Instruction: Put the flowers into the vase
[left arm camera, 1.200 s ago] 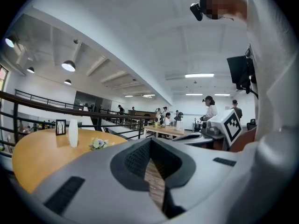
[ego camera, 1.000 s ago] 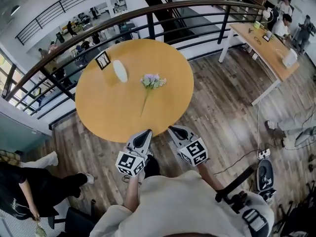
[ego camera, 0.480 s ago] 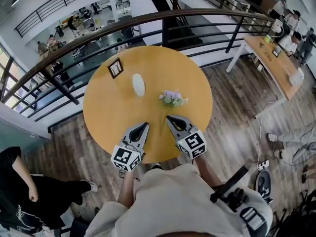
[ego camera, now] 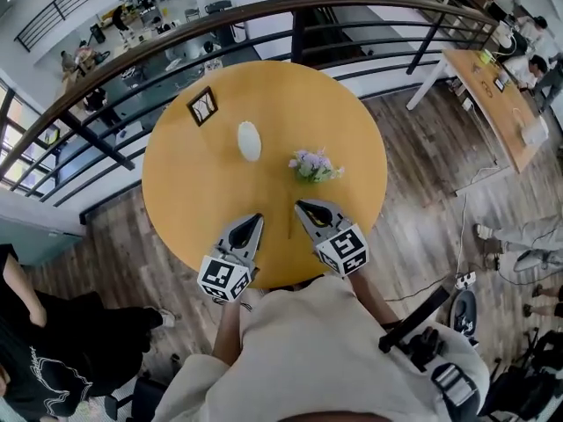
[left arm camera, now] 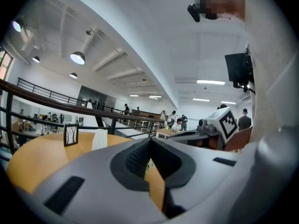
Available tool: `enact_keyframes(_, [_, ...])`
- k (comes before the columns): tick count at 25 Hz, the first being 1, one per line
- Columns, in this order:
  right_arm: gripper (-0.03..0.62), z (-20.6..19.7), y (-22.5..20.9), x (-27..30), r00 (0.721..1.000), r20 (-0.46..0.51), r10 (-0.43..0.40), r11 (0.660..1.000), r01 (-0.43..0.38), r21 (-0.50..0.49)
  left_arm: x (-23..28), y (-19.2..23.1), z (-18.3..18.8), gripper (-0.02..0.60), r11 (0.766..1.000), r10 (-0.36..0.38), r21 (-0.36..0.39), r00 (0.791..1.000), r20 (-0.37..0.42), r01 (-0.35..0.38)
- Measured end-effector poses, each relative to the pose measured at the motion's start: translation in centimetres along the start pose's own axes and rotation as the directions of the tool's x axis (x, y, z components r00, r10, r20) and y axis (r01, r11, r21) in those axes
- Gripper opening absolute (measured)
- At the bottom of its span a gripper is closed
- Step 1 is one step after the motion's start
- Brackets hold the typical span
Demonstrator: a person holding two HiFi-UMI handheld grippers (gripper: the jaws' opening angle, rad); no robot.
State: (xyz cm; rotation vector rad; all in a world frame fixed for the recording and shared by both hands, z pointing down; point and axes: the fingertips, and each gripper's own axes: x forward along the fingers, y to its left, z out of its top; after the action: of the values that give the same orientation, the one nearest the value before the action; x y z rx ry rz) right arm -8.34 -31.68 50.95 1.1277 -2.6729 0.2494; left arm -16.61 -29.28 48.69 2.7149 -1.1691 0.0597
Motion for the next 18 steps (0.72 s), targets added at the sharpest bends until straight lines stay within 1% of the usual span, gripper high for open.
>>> enact_keyframes(5, [0.008,-4.1,0.0,-0.4,0.996,-0.083,0.029,0.994,-0.020,0.112,-0.4,-0.2,-3.4,0.006,0.995,0.023,-0.099,0.997,-0.074,-0.030])
enact_keyframes(7, [0.008,-5.8,-0.5,-0.3,0.992,-0.124,0.034,0.990,-0.016,0.144,-0.1,-0.1,-4.3,0.006,0.993,0.023,-0.114,0.995,-0.102,-0.034])
enact_keyframes(10, [0.008,-8.6,-1.1,-0.3,0.980,-0.193,0.042,0.982,-0.005,0.188,0.3,0.0,-5.6,0.006,0.988,0.025,-0.148,0.992,-0.123,-0.043])
enact_keyframes(13, [0.009,-11.4,-1.4,-0.4,0.963,-0.257,0.079,0.966,-0.010,0.259,0.6,0.1,-7.1,0.006,0.984,0.029,-0.170,0.988,-0.150,-0.054])
enact_keyframes(15, [0.011,-12.8,-2.1,-0.4,0.953,-0.293,0.082,0.954,0.010,0.299,0.9,0.1,-7.6,0.006,0.981,0.032,-0.182,0.986,-0.162,-0.062])
enact_keyframes(16, [0.058,-13.5,-2.5,-0.3,0.947,-0.313,0.077,0.947,0.029,0.319,1.1,0.1,-7.7,0.006,0.980,0.034,-0.188,0.986,-0.165,-0.065])
enact_keyframes(17, [0.163,-14.3,-2.9,-0.2,0.939,-0.336,0.076,0.938,0.047,0.344,1.3,0.1,-7.7,0.006,0.979,0.036,-0.191,0.985,-0.168,-0.068])
enact_keyframes(18, [0.249,-15.2,-3.4,-0.1,0.930,-0.359,0.078,0.925,0.067,0.374,1.5,0.2,-7.7,0.006,0.979,0.037,-0.191,0.985,-0.170,-0.070])
